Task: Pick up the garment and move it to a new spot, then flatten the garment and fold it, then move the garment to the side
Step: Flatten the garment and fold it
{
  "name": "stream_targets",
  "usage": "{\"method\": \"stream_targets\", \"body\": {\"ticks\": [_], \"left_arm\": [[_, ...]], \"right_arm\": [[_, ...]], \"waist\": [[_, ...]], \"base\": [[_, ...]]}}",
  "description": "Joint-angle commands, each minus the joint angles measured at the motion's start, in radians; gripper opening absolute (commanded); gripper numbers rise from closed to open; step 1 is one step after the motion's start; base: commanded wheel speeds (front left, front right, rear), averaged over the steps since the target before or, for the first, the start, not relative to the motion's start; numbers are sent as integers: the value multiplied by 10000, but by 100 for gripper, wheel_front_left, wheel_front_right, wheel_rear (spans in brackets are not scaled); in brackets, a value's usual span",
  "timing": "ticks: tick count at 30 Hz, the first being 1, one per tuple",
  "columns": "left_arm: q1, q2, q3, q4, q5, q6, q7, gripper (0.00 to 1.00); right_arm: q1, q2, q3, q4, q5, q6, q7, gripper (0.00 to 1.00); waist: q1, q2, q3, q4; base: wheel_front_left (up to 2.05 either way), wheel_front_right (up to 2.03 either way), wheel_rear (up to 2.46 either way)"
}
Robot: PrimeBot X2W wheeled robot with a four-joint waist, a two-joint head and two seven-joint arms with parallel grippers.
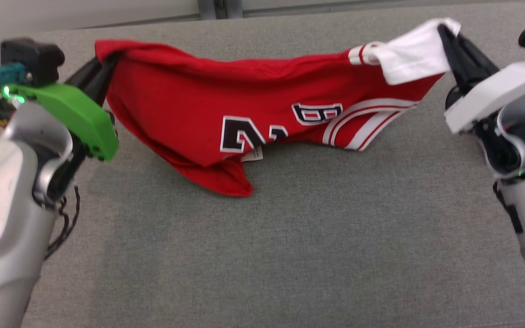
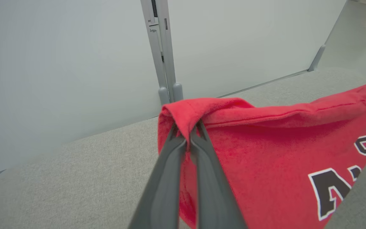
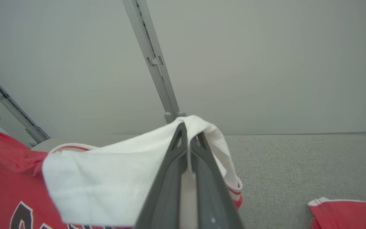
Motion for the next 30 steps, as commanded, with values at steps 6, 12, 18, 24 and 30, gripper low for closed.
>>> {"method": "stream_targets", "body": {"ticks": [6,12,18,24,30], "left_arm": [[-3784,442,-826,1522,-323,-30,-227,0],[-6977,621,-1504,3240,-497,-15,-719,0],[-9142,548,-2011,4609,-699,-14,-1348,0],[-10330,679,-2664,5770,-1038,-14,-1763,0],[-10274,865,-3442,6453,-1746,-7,-2177,0]], "right_arm": [[-3427,-300,466,1072,157,2,-729,0],[-6472,-193,1027,2586,197,0,-1675,0],[-8778,-198,1602,3736,408,0,-2456,0],[-10384,-345,2308,4658,641,-1,-2854,0],[-10786,-551,3289,5193,950,-1,-2883,0]], "waist": [[0,0,2371,-25],[0,0,3213,-126],[0,0,3421,-200],[0,0,3376,-354],[0,0,3281,-435]], "base": [[0,0,0],[0,0,0],[0,0,0],[0,0,0],[0,0,0]]}}
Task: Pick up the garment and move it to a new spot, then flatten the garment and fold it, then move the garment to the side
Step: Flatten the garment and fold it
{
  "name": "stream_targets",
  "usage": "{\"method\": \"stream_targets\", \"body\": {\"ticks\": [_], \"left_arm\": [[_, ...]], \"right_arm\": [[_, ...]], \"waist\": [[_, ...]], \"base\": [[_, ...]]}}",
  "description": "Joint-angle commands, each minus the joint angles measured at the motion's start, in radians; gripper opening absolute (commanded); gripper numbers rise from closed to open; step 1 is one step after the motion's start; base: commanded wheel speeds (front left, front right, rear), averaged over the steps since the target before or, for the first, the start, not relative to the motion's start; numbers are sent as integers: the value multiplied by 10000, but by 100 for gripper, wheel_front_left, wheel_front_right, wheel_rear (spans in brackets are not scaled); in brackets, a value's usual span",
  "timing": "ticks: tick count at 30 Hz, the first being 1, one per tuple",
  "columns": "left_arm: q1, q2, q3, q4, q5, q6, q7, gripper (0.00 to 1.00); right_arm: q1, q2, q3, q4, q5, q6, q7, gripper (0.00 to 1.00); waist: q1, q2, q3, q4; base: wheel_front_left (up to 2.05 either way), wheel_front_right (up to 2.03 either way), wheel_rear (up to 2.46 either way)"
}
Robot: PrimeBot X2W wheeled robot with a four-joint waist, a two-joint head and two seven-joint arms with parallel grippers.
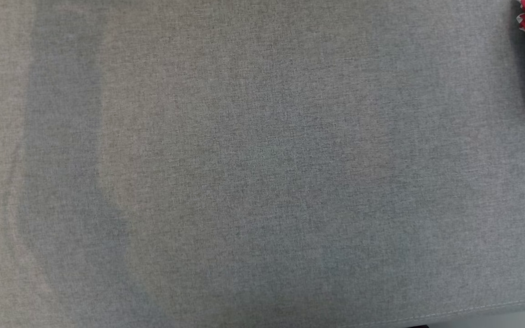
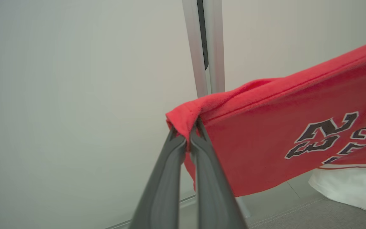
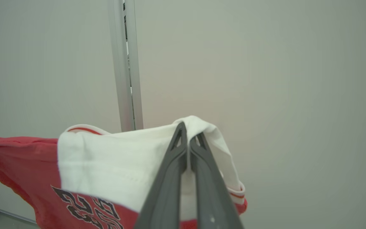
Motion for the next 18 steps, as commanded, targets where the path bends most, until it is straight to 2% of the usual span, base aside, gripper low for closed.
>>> {"method": "stream_targets", "body": {"ticks": [1,7,11,18], "left_arm": [[360,45,-169,95,-180,24,-76,0],[1931,308,-1282,-17,-1144,24,-264,0],[3214,768,-2146,-355,-1752,24,-135,0],[5463,1652,-3215,-1467,-3330,24,1254,0]], "right_arm": [[191,-118,190,80,188,-3,-30,0],[1532,-469,1650,-23,785,-3,280,0],[2844,-865,2589,-494,1448,-3,679,0],[5097,-2035,4311,-1602,2366,-9,2269,0]], "waist": [[-2,0,-103,4],[-2,0,-782,-27],[-2,0,-1561,-98],[-2,0,-3174,-250]], "base": [[0,0,0],[0,0,0],[0,0,0],[0,0,0]]}}
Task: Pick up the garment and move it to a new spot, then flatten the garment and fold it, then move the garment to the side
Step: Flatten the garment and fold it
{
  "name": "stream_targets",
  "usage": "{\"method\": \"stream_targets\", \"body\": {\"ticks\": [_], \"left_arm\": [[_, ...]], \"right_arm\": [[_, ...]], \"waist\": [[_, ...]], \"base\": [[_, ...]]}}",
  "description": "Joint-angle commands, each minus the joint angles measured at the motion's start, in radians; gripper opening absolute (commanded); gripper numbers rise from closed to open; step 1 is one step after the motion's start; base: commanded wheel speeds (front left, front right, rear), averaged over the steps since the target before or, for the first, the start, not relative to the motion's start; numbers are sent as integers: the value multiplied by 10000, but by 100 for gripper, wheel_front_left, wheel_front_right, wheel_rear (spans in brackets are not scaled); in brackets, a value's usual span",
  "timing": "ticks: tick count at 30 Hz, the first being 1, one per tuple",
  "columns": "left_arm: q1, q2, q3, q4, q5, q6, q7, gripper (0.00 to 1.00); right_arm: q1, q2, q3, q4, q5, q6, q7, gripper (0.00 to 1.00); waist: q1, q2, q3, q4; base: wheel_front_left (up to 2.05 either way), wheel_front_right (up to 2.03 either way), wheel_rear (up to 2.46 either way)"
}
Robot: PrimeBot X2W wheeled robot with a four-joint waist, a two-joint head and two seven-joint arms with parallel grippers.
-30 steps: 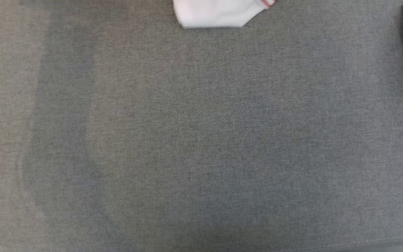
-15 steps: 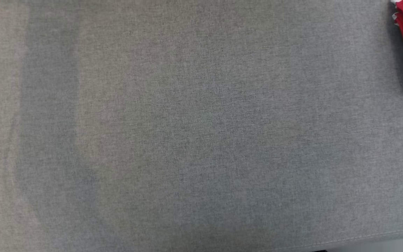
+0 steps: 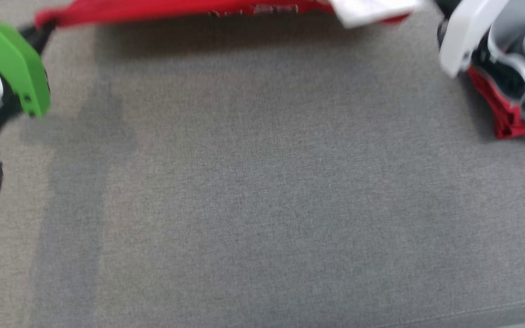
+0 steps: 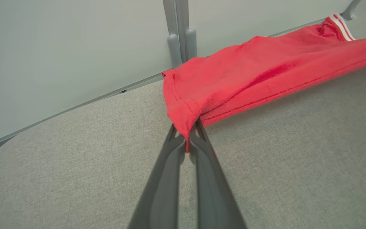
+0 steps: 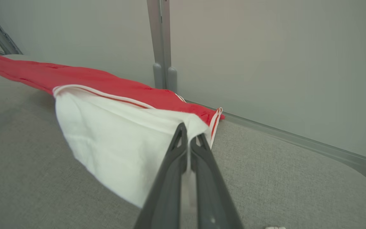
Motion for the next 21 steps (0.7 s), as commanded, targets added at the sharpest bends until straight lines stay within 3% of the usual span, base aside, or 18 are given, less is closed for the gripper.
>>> {"method": "stream_targets", "body": {"ticks": [1,10,21], "left_arm": [[615,376,-167,-264,-331,24,381,0],[3057,2205,-1270,-3098,-1705,81,2353,0],[4938,4556,-2022,-7808,-3082,1670,4482,0]], "right_arm": [[535,-278,231,-263,286,-17,332,0],[3051,-1872,1453,-2250,1262,-20,2347,0],[5770,-3997,1251,-5351,1962,-18,5035,0]], "waist": [[0,-1,-1313,-159],[0,-1,-2912,-179],[0,-1,-3402,-79]], "base": [[0,0,0],[0,0,0],[0,0,0]]}}
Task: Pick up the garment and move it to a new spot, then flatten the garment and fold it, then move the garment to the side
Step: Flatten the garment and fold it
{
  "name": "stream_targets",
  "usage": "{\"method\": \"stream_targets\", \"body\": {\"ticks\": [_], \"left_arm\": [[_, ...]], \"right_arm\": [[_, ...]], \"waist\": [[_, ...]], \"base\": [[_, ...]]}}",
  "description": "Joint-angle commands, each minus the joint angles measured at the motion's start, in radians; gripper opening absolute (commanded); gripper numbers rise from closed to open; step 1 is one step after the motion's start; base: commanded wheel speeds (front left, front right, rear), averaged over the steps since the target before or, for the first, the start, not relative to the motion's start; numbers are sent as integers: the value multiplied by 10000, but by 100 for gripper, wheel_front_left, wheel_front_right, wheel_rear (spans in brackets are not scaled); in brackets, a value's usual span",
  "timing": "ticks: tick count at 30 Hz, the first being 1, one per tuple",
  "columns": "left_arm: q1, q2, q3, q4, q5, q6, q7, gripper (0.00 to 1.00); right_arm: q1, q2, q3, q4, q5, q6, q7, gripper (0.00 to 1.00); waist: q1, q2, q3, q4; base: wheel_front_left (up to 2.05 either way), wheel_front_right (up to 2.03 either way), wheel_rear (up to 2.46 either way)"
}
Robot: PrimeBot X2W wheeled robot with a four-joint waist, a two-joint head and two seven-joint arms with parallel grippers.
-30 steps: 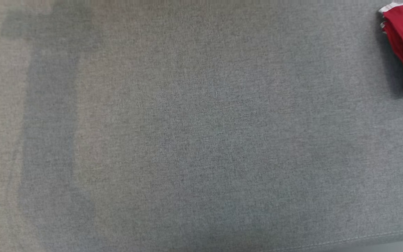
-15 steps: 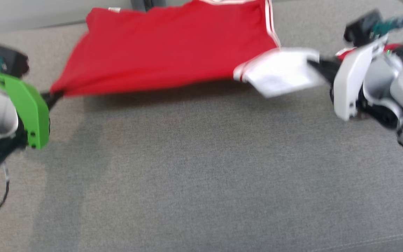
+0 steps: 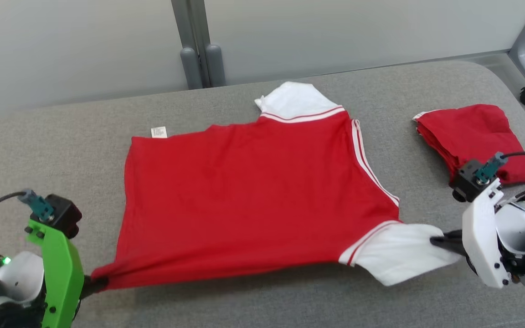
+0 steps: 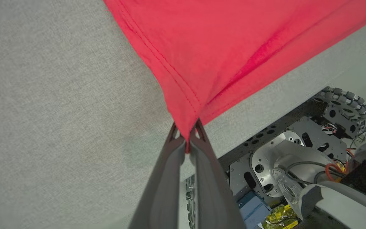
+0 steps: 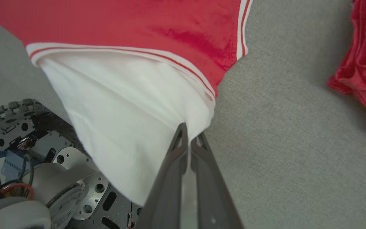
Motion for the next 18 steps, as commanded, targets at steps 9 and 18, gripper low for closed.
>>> {"method": "stream_targets", "body": {"ticks": [9,18], "left_arm": [[126,948,61,-1769,-802,806,958,0],[-1455,-273,302,-144,-1681,424,3333,0]], "right_arm": [[1164,-532,-1774,-1658,30,-22,1901,0],[248,955,-3800,-463,-421,-21,4302,0]], "waist": [[1,-1,469,65],[1,-1,1992,350]], "base": [[0,0,0],[0,0,0]]}}
